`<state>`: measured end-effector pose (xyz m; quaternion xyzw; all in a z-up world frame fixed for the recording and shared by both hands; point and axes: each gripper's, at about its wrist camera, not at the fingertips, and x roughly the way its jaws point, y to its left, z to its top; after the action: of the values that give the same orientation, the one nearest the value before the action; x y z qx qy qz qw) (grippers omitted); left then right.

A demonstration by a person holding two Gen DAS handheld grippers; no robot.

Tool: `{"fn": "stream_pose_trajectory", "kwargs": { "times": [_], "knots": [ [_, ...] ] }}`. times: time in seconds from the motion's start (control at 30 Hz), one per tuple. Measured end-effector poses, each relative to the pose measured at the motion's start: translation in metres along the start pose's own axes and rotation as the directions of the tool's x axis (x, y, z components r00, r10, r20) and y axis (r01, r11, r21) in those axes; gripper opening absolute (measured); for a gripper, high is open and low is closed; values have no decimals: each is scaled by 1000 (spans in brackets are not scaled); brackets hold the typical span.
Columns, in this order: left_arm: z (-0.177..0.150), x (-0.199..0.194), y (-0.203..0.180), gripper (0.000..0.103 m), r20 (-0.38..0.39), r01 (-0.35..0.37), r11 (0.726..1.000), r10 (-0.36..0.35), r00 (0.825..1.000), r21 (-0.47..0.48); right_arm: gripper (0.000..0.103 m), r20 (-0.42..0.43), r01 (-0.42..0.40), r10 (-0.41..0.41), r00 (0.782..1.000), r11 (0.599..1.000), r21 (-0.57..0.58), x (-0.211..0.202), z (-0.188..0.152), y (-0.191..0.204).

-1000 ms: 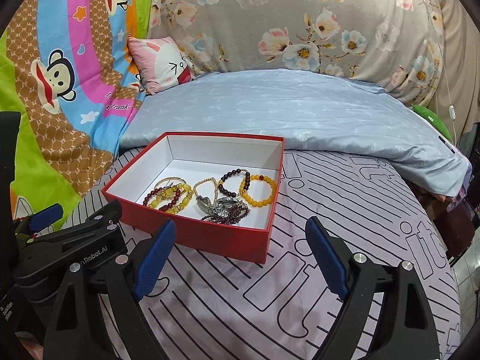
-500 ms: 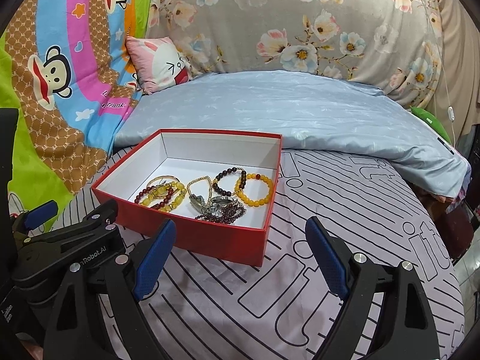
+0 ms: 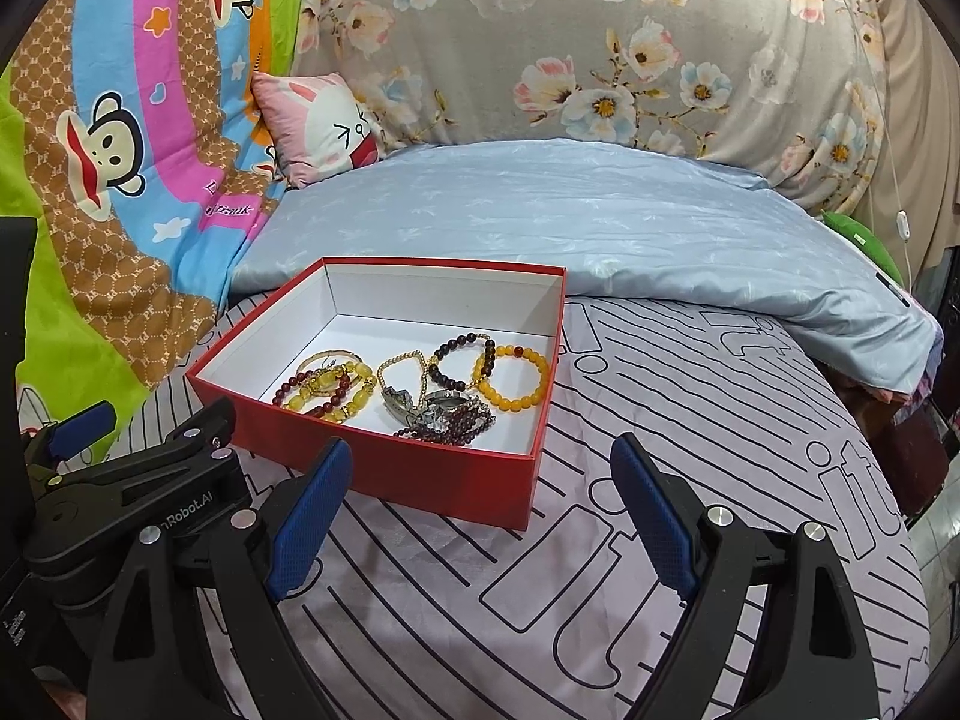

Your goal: Organize jewelry

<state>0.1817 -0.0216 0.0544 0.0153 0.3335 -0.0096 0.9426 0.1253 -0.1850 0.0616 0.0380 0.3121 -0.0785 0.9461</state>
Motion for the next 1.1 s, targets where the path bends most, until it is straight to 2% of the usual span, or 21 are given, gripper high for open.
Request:
{"fn": "stream_pose_trajectory", "kwargs": {
  "times": [1.1],
  "knots": [
    [10,-7,-3,93,-35,-10,999,11,999,31,86,-4,-10,10,1000,1000,-5,-8,6,0]
  ]
}}
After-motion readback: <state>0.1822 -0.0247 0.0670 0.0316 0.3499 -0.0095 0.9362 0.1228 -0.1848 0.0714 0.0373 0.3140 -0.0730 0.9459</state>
